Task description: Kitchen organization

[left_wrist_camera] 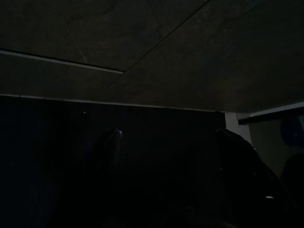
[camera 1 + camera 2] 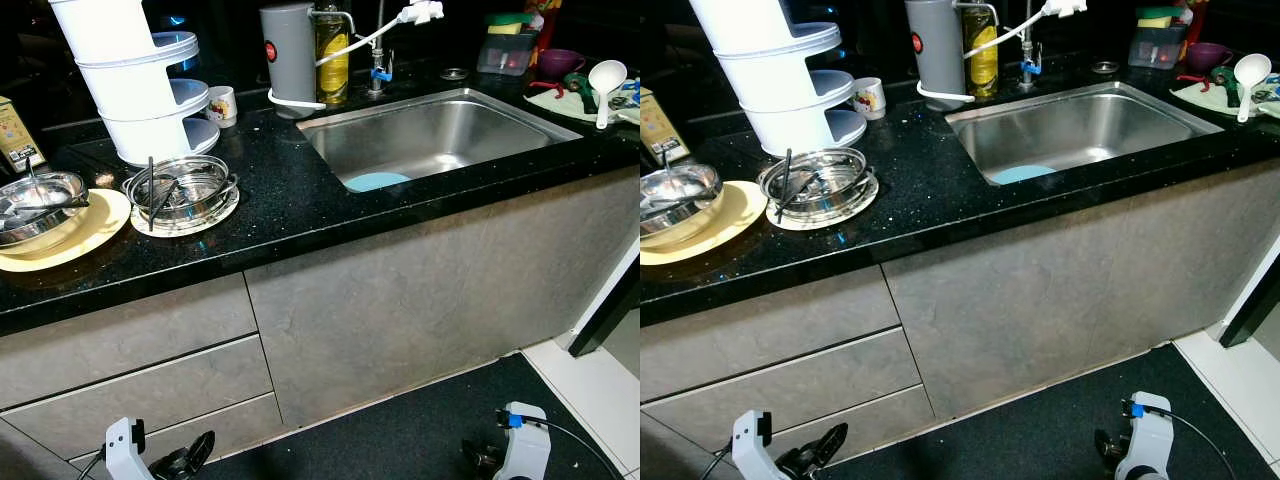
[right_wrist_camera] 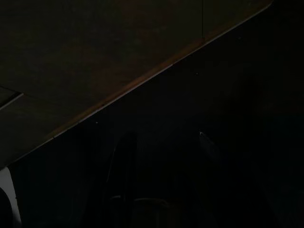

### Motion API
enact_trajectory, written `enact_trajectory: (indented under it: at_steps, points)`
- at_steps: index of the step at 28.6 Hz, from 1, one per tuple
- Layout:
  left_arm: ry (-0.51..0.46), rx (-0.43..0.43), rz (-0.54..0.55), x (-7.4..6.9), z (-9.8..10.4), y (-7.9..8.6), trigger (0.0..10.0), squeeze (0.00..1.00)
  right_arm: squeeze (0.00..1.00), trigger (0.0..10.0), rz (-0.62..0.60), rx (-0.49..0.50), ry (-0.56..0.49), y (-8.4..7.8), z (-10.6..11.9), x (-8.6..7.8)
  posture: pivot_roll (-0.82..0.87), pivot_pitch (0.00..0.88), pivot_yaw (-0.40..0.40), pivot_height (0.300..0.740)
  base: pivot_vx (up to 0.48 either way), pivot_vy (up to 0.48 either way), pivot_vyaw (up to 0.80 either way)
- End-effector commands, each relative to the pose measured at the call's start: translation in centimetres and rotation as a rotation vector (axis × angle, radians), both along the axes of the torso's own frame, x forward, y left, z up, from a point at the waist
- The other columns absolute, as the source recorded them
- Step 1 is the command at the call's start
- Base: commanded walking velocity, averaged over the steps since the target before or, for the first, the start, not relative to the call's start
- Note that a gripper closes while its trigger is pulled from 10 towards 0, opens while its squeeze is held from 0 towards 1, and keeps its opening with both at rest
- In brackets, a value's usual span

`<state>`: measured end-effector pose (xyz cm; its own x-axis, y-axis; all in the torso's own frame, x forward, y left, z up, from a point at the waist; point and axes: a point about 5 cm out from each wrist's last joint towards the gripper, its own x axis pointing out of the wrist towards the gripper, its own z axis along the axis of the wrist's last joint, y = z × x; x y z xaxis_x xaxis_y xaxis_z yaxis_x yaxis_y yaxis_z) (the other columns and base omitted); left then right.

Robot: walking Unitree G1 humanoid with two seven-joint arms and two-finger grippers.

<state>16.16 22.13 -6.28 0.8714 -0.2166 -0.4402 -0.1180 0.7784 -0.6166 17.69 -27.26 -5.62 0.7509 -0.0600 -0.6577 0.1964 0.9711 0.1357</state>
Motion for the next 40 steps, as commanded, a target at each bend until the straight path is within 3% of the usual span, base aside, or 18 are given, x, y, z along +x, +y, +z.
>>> enact_trajectory:
  at_steps: [1,40]
  points:
    - [-0.006,0.018,-0.007,-0.09,0.11,0.27,10.0,0.00,0.00,10.0,0.002,0.006,0.015,0.15,-0.21,-0.21,-0.10,0.000,0.060,0.740,0.000,0.000,0.00]
    - [-0.005,0.019,-0.003,-0.14,0.19,0.59,10.0,0.00,0.00,10.0,0.002,0.008,0.010,0.26,-0.19,-0.16,-0.10,0.000,0.071,0.740,0.000,0.000,0.00]
